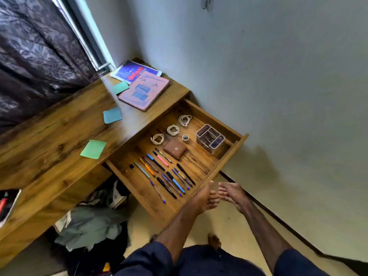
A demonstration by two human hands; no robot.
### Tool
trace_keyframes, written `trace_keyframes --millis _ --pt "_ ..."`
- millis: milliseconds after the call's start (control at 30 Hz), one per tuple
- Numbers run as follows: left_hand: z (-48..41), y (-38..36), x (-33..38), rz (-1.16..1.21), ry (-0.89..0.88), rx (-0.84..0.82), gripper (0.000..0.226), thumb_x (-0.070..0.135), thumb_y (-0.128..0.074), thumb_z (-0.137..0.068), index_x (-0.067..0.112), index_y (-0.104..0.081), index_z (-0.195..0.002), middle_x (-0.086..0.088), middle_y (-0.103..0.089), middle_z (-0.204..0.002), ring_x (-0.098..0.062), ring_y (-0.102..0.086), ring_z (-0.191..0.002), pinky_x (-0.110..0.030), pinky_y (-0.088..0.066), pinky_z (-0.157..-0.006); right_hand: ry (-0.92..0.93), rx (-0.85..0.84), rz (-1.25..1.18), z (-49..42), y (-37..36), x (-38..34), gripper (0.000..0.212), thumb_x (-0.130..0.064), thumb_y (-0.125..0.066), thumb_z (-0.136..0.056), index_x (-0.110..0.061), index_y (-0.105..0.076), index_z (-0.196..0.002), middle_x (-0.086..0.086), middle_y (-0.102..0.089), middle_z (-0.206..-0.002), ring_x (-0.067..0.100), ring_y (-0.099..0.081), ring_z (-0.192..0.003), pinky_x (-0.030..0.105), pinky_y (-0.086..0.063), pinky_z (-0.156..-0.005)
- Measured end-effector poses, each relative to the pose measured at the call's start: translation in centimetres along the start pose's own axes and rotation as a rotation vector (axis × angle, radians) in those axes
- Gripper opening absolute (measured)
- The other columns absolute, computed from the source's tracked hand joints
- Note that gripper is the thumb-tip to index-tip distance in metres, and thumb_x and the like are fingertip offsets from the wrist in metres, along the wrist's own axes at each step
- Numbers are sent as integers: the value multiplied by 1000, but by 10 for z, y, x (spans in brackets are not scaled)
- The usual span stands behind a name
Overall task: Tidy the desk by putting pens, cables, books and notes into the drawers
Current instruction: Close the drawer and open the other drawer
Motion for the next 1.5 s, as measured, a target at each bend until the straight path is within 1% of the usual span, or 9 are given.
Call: trace_keyframes --millis 133,233,400,567,867,1033,1300,1400,1500 --pt "0 7 -12 490 109 47 93 67 -57 -90 4 -29 -152 -30 -47 -140 -38 -58 -112 -45 -53 -100 -80 -110 -137 -16 -16 -12 62 -25 -68 -95 3 -43 -144 32 -43 -146 41 -51 -130 43 -50 -102" --pt "-4 15 -4 860 67 110 97 62 -62 -88 -5 -29 -150 -31 -42 -143 -38 -56 -121 -39 -55 -91 -133 -191 -253 -25 -37 -27 65 -30 -63 -97 -8 -34 -152 29 -23 -159 43 -29 -146 46 -39 -114" --pt "-2 23 18 1164 -33 157 92 46 -71 -86 -9 -29 -147 -34 -32 -149 -42 -45 -134 -40 -44 -113 -145 -280 -208 -38 -66 -52 65 -39 -55 -99 -13 -31 -154 23 -30 -158 39 -28 -147 48 -28 -121" --pt "-23 50 42 1282 -40 136 111 49 -77 -78 -8 -19 -153 -34 -26 -154 -44 -43 -136 -44 -43 -113 -172 -351 -248 -72 -95 -68 89 -55 -65 -87 -19 -24 -157 27 -14 -162 41 -23 -148 49 -34 -115" --pt "-56 136 120 1320 -44 190 100 43 -74 -80 -5 -24 -151 -33 -32 -151 -46 -49 -129 -46 -48 -109 -139 -335 -221 -115 -194 -123 85 -52 -65 -87 -19 -27 -156 28 -14 -162 41 -19 -150 51 -30 -119" --pt "-64 188 171 1307 -29 153 88 34 -69 -86 -15 -28 -147 -34 -34 -149 -44 -51 -131 -42 -46 -110 -198 -283 -277 -131 -253 -162 87 -44 -62 -93 -9 -16 -158 31 -3 -162 42 -16 -151 48 -29 -120" --pt "-67 260 233 1357 -116 206 78 17 -64 -90 -10 -24 -151 -35 -21 -157 -48 -40 -139 -45 -38 -117 -243 -294 -344 -170 -331 -212 101 -54 -64 -88 -5 -10 -158 30 -6 -162 44 -16 -150 51 -33 -117" --pt "-75 277 252 1321 -148 249 58 5 -58 -90 -8 -37 -142 -36 -19 -156 -50 -37 -140 -46 -39 -116 -238 -345 -361 -183 -353 -226 107 -62 -61 -87 -6 -5 -159 30 -6 -162 44 -17 -150 53 -32 -118" --pt "-77 291 272 1281 -196 308 20 -5 -45 -89 -6 -56 -105 -36 -29 -150 -47 -42 -134 -46 -38 -117 -267 -368 -383 -197 -371 -236 111 -70 -55 -86 -4 -4 -159 30 -10 -162 43 -20 -149 52 -33 -117"
Point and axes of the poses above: each hand's wrist, its own z-axis away from the middle knuckle, its own y-axis out of the back of the hand, x = y × z, the point moved 6 cm from there along -z, towards the middle knuckle
